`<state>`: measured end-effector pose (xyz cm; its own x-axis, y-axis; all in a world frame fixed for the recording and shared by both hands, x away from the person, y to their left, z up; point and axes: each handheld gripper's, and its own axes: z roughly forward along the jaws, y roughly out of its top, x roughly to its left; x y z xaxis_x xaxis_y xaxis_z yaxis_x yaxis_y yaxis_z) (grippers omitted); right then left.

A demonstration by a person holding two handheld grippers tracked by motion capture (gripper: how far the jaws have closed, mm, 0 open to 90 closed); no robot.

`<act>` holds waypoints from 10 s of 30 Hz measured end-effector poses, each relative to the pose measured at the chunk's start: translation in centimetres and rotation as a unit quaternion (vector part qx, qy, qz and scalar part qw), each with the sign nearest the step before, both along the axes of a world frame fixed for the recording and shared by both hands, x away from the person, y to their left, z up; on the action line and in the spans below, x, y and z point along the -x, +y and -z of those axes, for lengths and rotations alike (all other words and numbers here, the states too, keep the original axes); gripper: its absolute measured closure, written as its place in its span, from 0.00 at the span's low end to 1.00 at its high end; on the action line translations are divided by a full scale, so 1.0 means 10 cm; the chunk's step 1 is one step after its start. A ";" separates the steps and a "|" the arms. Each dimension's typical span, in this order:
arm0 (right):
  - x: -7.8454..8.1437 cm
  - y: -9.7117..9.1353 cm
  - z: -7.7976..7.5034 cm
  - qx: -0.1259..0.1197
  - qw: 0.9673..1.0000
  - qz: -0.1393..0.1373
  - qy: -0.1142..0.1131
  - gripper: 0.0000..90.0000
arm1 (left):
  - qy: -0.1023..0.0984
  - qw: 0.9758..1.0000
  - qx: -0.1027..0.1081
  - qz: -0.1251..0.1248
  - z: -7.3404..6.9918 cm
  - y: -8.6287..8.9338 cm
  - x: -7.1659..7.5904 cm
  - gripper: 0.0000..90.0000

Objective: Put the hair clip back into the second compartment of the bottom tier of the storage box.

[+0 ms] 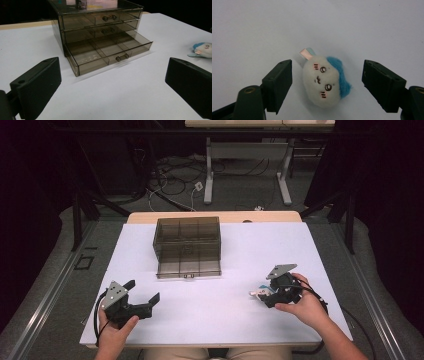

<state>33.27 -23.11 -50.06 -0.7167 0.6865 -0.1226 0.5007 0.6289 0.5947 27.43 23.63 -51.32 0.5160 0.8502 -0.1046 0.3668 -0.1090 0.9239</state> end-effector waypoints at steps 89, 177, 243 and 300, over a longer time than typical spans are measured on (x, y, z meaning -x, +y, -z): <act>-0.23 0.05 0.15 -0.006 0.996 0.015 0.087 0.48 | 0.011 1.000 0.002 -0.001 0.01 0.02 -0.01 0.02; -0.55 0.89 -0.52 -0.072 0.997 -0.039 -0.005 0.48 | 0.009 1.000 0.001 0.001 0.02 0.04 -0.02 0.02; -0.83 1.86 -0.57 -0.066 0.994 -0.087 -0.021 0.48 | 0.008 1.000 0.002 0.003 0.01 0.06 -0.03 0.02; -1.03 2.25 -0.28 -0.060 0.990 -0.119 -0.045 0.47 | 0.009 1.000 0.010 0.002 0.01 0.07 -0.04 0.02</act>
